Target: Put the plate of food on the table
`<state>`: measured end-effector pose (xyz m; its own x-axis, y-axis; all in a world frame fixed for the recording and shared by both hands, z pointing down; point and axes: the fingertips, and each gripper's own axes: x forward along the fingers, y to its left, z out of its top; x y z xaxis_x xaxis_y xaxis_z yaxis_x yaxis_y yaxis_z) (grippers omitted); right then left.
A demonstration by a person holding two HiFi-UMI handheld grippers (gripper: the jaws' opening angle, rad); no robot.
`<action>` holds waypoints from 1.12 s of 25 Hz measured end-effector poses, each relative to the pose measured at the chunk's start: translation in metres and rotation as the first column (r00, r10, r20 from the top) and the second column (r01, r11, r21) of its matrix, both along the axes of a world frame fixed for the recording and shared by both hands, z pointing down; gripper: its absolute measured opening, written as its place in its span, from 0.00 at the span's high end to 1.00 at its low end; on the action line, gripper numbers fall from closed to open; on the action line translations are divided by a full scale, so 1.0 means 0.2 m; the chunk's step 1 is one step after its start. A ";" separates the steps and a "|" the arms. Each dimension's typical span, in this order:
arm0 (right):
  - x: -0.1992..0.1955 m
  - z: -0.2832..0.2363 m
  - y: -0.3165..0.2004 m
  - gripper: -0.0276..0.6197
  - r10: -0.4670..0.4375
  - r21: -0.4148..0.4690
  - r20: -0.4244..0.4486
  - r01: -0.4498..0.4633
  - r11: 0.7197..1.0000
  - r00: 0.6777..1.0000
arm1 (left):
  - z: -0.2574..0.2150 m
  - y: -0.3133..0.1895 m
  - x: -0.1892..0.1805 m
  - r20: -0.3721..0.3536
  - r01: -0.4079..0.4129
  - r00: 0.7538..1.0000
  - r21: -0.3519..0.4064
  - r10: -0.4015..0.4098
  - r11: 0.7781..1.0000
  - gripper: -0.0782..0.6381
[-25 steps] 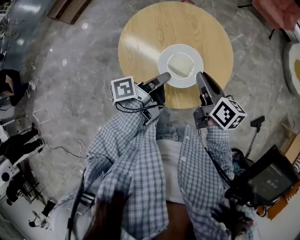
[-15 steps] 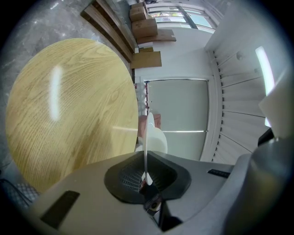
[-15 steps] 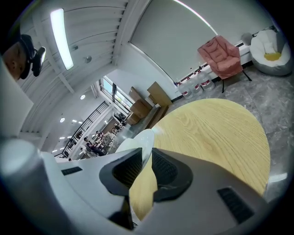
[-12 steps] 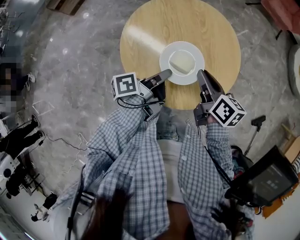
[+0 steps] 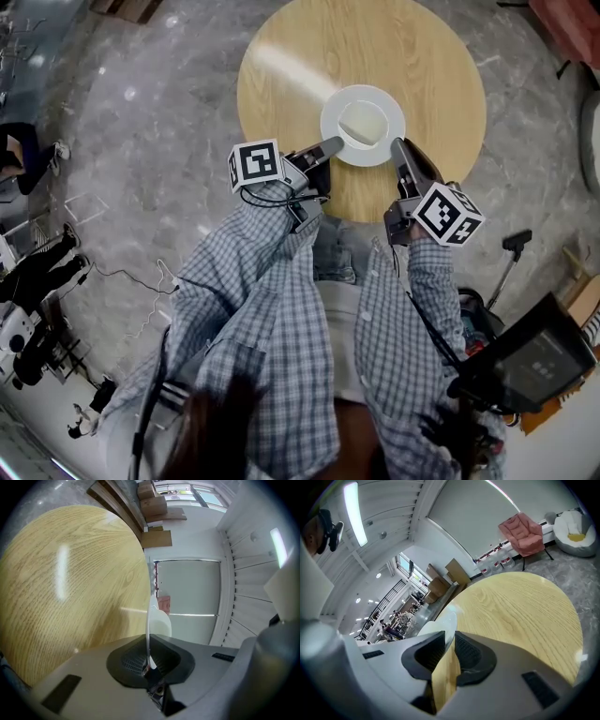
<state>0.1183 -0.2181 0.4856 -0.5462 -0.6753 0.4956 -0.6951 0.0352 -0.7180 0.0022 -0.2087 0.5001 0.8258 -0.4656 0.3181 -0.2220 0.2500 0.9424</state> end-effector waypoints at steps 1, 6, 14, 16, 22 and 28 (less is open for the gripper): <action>0.00 0.02 0.00 0.85 -0.001 -0.006 -0.002 0.001 1.000 1.000 | 0.02 0.00 0.00 0.001 0.000 1.000 -0.007 0.000 1.000 0.86; 0.00 0.09 -0.01 0.85 -0.009 -0.037 -0.019 0.008 0.999 1.000 | 0.09 -0.01 0.00 0.007 -0.005 1.000 -0.033 0.005 0.999 0.86; -0.02 0.22 -0.01 0.85 -0.014 -0.101 -0.014 0.013 0.995 1.000 | 0.19 -0.02 -0.02 0.030 -0.017 0.999 -0.067 0.019 0.998 0.86; -0.03 0.26 -0.02 0.85 -0.016 -0.112 -0.017 0.014 0.994 1.000 | 0.22 -0.02 -0.02 0.035 -0.020 0.999 -0.078 0.022 0.997 0.86; -0.01 0.34 -0.03 0.85 -0.007 -0.146 -0.030 0.003 0.989 1.000 | 0.30 -0.04 -0.01 0.038 -0.028 0.999 -0.096 0.032 0.995 0.86; 0.00 0.38 -0.02 0.85 0.009 -0.172 -0.042 -0.016 0.985 0.999 | 0.33 -0.03 0.00 0.051 -0.039 0.998 -0.109 0.045 0.993 0.86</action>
<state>0.1189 -0.2218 0.5624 -0.5156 -0.5843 0.6267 -0.7233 -0.0952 -0.6839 0.0014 -0.2145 0.5666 0.8245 -0.3917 0.4083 -0.2833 0.3388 0.8972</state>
